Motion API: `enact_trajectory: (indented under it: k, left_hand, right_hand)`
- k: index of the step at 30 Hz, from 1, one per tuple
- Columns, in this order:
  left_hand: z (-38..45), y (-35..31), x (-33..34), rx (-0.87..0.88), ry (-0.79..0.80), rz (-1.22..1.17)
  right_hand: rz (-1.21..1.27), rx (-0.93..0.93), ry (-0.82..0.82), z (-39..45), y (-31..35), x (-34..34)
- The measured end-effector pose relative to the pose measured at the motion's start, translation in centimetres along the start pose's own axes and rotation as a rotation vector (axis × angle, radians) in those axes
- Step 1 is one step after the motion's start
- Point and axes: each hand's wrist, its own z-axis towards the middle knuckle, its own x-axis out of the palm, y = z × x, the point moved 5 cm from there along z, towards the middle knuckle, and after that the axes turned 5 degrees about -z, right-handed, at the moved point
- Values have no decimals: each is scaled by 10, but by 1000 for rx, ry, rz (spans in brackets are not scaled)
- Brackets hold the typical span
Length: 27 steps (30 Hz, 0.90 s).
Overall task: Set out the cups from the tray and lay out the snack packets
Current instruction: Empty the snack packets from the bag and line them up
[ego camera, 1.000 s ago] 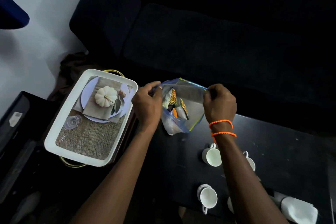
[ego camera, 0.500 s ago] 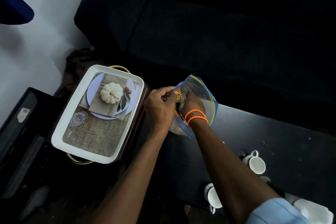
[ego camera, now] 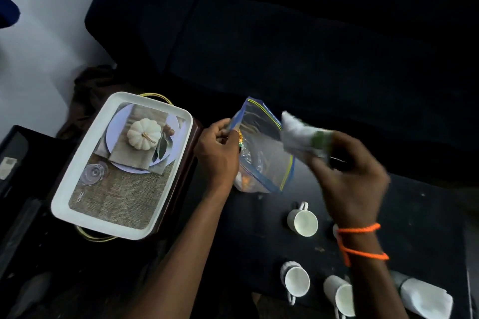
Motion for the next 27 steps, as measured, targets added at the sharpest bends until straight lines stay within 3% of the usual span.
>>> enact_trajectory:
  k: [3, 6, 9, 11, 13, 16, 20, 22, 24, 27]
  left_hand:
    - [0, 3, 1, 17, -5, 5]
    - [-2, 10, 1, 31, -1, 45]
    - [-7, 12, -1, 67, -18, 72]
    - [-10, 10, -1, 100, -2, 88]
    - [-11, 10, -2, 114, 12, 90]
    - [-12, 9, -4, 116, 9, 81]
    - [-14, 5, -1, 119, -17, 100]
    - [-16, 2, 3, 118, -26, 96]
    - [-19, -2, 5, 125, -32, 112]
    - [-22, -8, 4, 156, -59, 129]
  right_hand:
    - [235, 246, -141, 5, -52, -28]
    - [331, 598, -157, 1, -118, -7]
    - [314, 964, 45, -14, -174, 46]
    - [242, 1014, 221, -20, -191, 76]
    - [89, 986, 321, -21, -195, 89]
    - [-154, 858, 200, -8, -172, 73]
    - [129, 541, -58, 10, -93, 48]
    - [302, 309, 67, 11, -40, 56]
    - [357, 177, 351, 6, -1, 85]
    - [-22, 87, 627, 0, 11, 143]
